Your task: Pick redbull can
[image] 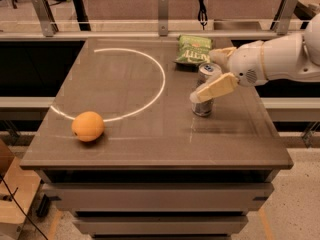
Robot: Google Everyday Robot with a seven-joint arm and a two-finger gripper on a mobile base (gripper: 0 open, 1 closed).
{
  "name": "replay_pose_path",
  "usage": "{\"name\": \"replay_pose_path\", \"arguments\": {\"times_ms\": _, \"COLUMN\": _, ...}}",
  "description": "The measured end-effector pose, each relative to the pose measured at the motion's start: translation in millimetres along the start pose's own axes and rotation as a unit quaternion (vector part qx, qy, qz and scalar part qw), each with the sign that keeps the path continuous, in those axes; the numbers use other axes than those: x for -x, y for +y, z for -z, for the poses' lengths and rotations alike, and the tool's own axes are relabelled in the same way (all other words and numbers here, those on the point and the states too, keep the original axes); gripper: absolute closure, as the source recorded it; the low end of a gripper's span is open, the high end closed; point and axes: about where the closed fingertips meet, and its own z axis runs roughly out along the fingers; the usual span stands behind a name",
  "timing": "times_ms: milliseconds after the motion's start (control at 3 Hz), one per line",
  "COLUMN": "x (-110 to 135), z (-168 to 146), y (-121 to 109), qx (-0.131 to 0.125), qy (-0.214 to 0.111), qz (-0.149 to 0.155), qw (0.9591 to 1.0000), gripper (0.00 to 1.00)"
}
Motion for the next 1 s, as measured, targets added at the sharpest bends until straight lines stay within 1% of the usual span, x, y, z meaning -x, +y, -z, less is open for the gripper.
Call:
{"name": "replay_pose_path", "arguments": {"times_ms": 333, "x": -10, "z": -17, "y": -3, "qx": 0.015, "qy": 0.002, "qz": -0.014, "qw": 0.9998, "gripper": 0.36}}
{"name": "replay_pose_path", "arguments": {"times_ms": 667, "x": -12, "z": -22, "y": -4, "qx": 0.021, "qy": 0.000, "qz": -0.018, "qw": 0.9996, "gripper": 0.54}}
{"name": "replay_pose_path", "arguments": {"times_ms": 1000, "x": 10, "z": -7, "y": -5, "qx": 0.014, "qy": -0.012, "qz": 0.002, "qw": 0.9998, "gripper": 0.77}}
